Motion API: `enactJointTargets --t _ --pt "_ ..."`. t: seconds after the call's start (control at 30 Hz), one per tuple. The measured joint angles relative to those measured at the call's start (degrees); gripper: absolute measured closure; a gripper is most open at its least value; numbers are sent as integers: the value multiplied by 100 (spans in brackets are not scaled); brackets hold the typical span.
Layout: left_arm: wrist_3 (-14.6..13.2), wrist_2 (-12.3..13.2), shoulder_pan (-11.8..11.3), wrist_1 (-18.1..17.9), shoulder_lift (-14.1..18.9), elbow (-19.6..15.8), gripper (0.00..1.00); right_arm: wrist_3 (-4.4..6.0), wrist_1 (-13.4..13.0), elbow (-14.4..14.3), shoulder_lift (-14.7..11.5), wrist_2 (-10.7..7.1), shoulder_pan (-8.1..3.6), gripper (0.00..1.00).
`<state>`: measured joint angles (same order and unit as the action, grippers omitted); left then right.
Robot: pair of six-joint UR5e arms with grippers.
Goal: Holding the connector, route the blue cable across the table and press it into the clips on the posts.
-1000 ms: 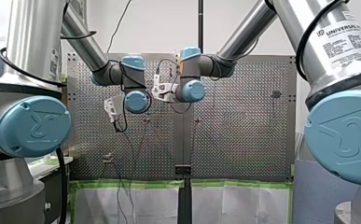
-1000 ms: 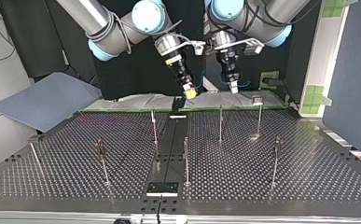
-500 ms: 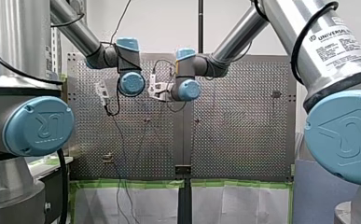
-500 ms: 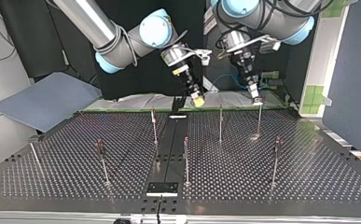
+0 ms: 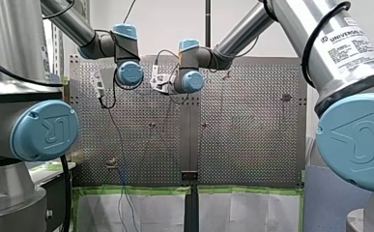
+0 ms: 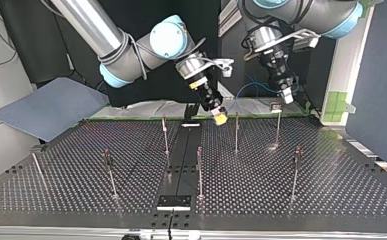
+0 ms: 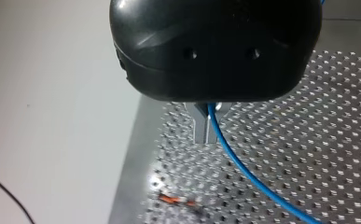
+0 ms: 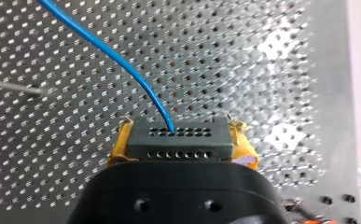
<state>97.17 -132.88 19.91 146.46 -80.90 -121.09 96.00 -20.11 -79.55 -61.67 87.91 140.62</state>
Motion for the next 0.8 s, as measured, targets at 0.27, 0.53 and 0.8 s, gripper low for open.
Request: enactJointTargets --t 0.27,0.53,0.8 --pt "-13 367 -311 371 128 116 100 53 274 400 1 -69 4 100" --pt "-48 733 -610 671 6 167 100 155 407 756 6 -153 11 100" --pt "42 1105 -730 862 -112 347 100 259 428 1056 35 -218 13 100"
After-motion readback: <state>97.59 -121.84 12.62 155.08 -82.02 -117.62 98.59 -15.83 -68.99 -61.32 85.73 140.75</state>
